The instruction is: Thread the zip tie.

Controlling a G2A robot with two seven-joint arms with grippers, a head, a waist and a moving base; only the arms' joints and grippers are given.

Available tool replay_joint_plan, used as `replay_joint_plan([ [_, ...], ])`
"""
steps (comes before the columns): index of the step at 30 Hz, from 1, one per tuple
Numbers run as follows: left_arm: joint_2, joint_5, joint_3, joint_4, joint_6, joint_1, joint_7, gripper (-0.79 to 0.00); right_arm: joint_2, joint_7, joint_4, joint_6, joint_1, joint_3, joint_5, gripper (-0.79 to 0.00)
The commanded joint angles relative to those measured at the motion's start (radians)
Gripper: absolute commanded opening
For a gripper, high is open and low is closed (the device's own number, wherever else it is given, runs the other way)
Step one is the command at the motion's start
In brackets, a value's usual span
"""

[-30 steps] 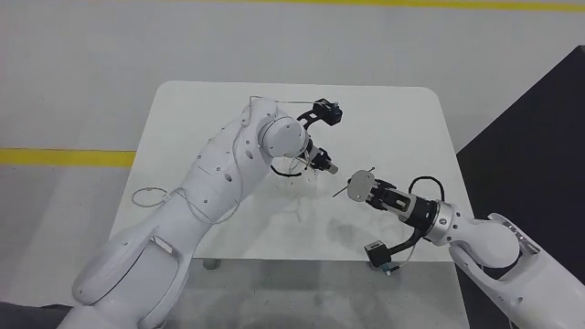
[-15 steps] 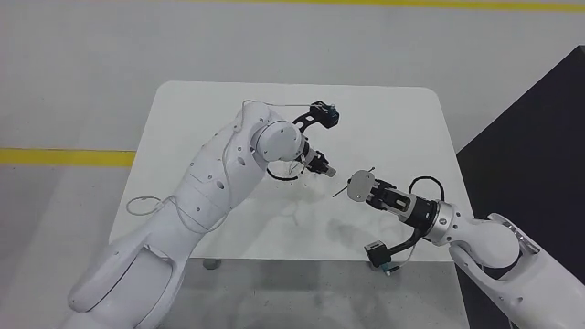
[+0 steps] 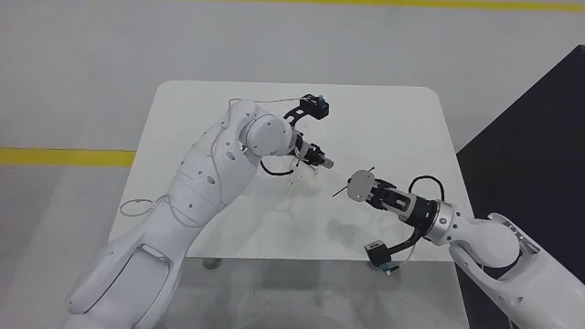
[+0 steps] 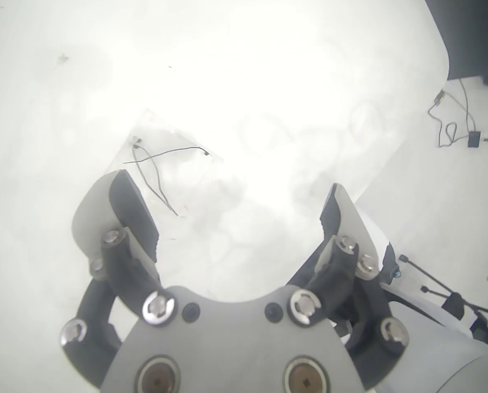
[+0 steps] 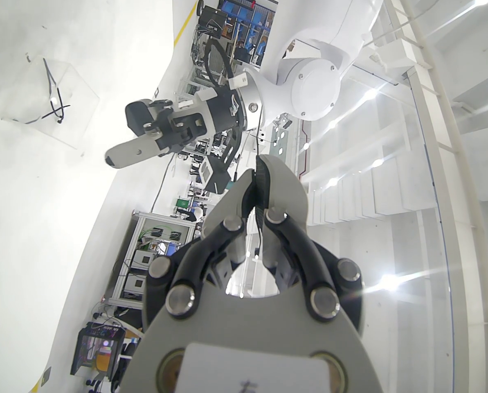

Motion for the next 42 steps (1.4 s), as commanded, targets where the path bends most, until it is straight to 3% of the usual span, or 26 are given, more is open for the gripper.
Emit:
replay_joint_plan([
  [1, 0.002, -0.030, -0.018, 0.034, -0.001, -0.001, -0.007, -0.099, 0.000, 0.000, 0.000, 0.000, 0.000, 0.000, 0.000, -0.785],
  [2, 0.002, -0.028, -0.021, 0.051, 0.001, -0.006, -0.006, -0.157, 0.000, 0.000, 0.000, 0.000, 0.000, 0.000, 0.000, -0.785],
  [4, -0.002, -0.051, -0.017, 0.076, -0.029, -0.007, -0.014, -0.394, 0.000, 0.000, 0.000, 0.000, 0.000, 0.000, 0.000, -0.785],
  [6, -0.008, -0.081, -0.013, 0.106, -0.058, -0.013, -0.024, -0.419, 0.000, 0.000, 0.000, 0.000, 0.000, 0.000, 0.000, -0.785],
  [12, -0.035, -0.118, 0.015, 0.183, -0.099, -0.047, -0.008, -0.453, 0.000, 0.000, 0.000, 0.000, 0.000, 0.000, 0.000, -0.785],
  [18, -0.067, -0.140, 0.037, 0.341, -0.099, -0.098, 0.027, -0.496, 0.000, 0.000, 0.000, 0.000, 0.000, 0.000, 0.000, -0.785],
  [29, -0.157, -0.113, 0.129, 0.507, -0.092, -0.136, 0.060, -0.468, 0.000, 0.000, 0.000, 0.000, 0.000, 0.000, 0.000, -0.785],
  [42, -0.227, -0.066, 0.195, 0.580, -0.138, -0.153, -0.019, -0.465, 0.000, 0.000, 0.000, 0.000, 0.000, 0.000, 0.000, -0.785],
])
